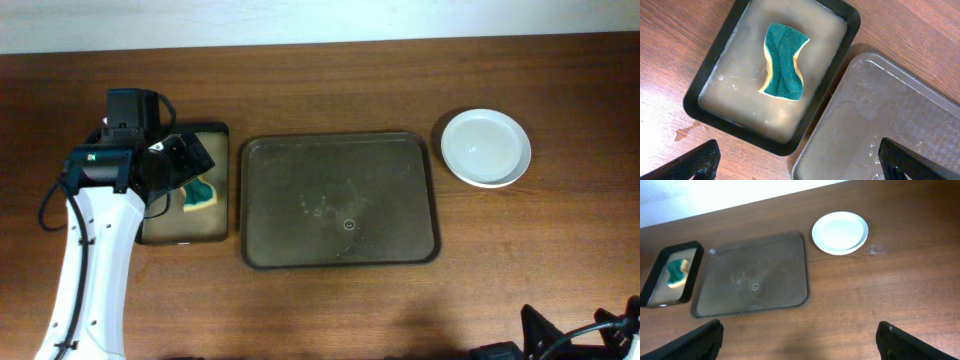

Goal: Clean dirty plates on tray and stack at the side

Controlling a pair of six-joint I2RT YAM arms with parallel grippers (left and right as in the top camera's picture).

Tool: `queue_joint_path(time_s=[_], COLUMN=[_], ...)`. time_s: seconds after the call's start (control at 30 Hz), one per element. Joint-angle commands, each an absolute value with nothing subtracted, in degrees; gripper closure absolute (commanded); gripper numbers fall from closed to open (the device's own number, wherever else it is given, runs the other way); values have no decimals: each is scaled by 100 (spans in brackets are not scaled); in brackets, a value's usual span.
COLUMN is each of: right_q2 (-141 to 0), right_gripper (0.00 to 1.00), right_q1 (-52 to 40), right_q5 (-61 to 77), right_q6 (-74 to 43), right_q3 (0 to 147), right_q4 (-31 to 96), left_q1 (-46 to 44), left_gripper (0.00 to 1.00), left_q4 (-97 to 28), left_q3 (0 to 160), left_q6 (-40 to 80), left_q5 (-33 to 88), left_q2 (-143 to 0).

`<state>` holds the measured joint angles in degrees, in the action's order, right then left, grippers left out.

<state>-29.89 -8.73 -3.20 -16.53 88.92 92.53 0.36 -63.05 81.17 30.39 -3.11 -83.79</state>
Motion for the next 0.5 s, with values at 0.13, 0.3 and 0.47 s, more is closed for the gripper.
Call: queue_joint_path(time_s=[0.13, 0.3, 0.47], right_q2=[-2987, -2987, -2834], right_gripper=[2, 2, 1], right_q1=[-910, -908, -749], right_q5=[-368, -370, -768], right_q6=[-1684, -1680, -1629], right_q3=[8866, 8866, 8812], right_q4=[9284, 9371, 9288], left_q1=[54, 56, 54], left_gripper=[1, 1, 1], left_q4=[-6311, -6311, -6311], left_q3=[8160, 8160, 8160], left_q6=[2989, 2989, 2989], left_q5=[-255, -255, -255], left_q2=[-8355, -8355, -8355])
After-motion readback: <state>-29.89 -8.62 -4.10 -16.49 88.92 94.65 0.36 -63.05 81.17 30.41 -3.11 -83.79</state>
